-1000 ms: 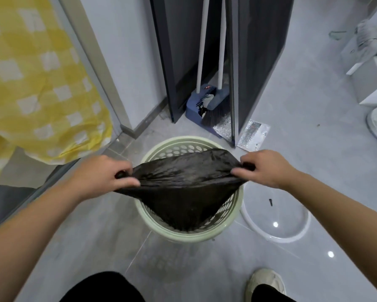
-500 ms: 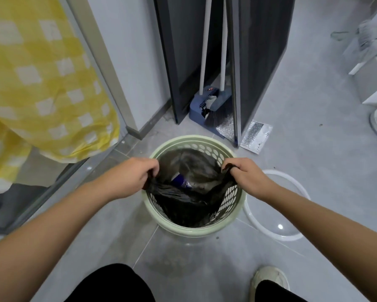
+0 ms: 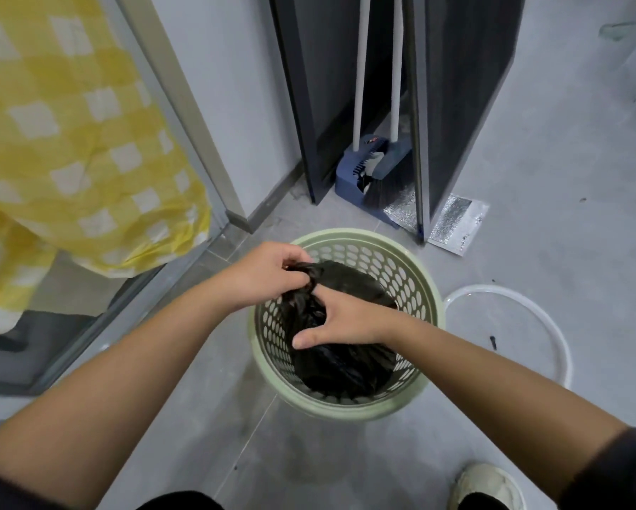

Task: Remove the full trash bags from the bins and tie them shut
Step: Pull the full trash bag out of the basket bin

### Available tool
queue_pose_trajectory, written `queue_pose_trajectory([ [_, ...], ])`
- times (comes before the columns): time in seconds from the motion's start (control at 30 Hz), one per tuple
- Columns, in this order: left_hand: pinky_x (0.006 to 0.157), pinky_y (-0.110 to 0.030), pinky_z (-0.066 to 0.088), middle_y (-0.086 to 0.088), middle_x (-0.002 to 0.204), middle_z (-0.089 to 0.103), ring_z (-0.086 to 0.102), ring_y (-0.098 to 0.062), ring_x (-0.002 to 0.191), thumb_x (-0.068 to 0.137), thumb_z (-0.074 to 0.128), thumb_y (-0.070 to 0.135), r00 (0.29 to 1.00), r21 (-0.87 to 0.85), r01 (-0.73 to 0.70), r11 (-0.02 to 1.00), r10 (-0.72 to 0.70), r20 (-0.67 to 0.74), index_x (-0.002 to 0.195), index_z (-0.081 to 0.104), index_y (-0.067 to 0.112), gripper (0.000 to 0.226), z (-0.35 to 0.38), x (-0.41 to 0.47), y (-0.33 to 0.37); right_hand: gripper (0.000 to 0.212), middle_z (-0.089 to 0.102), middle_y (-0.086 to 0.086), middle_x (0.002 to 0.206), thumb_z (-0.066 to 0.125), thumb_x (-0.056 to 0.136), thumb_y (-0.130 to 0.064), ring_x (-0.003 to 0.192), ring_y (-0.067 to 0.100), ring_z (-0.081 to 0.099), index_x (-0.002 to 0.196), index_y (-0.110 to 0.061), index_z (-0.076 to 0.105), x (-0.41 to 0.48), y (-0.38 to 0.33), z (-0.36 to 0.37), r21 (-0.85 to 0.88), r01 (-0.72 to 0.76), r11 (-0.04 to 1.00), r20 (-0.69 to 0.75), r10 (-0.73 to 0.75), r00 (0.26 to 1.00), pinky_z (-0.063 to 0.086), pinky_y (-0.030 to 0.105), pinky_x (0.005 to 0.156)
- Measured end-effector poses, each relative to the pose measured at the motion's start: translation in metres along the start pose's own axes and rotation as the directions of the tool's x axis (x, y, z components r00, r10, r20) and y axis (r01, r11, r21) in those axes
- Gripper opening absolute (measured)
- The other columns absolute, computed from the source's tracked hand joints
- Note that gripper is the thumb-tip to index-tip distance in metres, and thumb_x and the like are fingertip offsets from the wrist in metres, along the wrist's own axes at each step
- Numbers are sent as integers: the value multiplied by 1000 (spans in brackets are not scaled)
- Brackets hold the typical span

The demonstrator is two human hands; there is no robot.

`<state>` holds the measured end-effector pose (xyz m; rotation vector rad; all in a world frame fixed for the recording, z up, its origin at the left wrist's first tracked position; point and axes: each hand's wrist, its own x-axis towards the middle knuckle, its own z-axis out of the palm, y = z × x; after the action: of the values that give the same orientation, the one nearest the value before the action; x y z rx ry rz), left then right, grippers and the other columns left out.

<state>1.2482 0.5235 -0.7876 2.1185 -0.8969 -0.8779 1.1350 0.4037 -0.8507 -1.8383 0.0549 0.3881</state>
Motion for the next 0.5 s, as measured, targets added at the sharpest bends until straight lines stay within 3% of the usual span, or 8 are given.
queue_pose_trajectory([
  [0.1,67,-23,49,3,74,68,61,-7,65,82,66,4,999,1,39,999,-39,6,86,72,11,10,-5,11,-6,40,67,-6,109,78,77,-26,101,-1,61,111,-16,61,5,4,7,83,4,997,-58,1,998,45,18,92],
  [0.17,66,-20,50,3,75,69,61,-7,67,82,67,6,998,47,57,997,-57,5,86,73,13,9,-6,18,-12,27,71,-5,99,77,78,-25,92,1,65,101,-16,66,6,5,9,135,-7,991,-74,17,997,50,20,88],
  [0.27,71,-22,51,-2,81,71,62,-9,70,82,69,6,997,41,83,996,-83,-11,89,73,9,9,-3,22,-21,35,73,-3,90,79,72,-39,85,6,66,92,-12,70,7,6,12,116,-56,992,-150,73,986,53,31,87],
  [0.33,72,-20,51,-2,81,70,62,-7,70,80,70,4,997,13,67,998,-67,-31,87,72,9,8,2,22,-25,42,67,-4,73,78,68,-49,69,5,61,77,-9,68,10,9,13,54,-73,996,-224,84,971,52,35,75],
  [0.4,68,-17,50,0,78,69,61,-1,66,80,70,2,998,-20,41,999,-42,-43,84,70,10,9,6,22,-29,43,52,-3,58,73,75,-47,54,7,47,59,-11,56,11,10,15,26,-91,996,-291,94,952,41,32,59],
  [0.5,72,-33,50,-9,81,68,61,-13,72,81,72,10,986,-42,45,998,-51,-157,86,69,9,6,6,18,-41,43,40,-1,54,63,86,-42,51,9,37,57,-15,46,7,6,15,69,-94,993,-340,112,934,31,29,55],
])
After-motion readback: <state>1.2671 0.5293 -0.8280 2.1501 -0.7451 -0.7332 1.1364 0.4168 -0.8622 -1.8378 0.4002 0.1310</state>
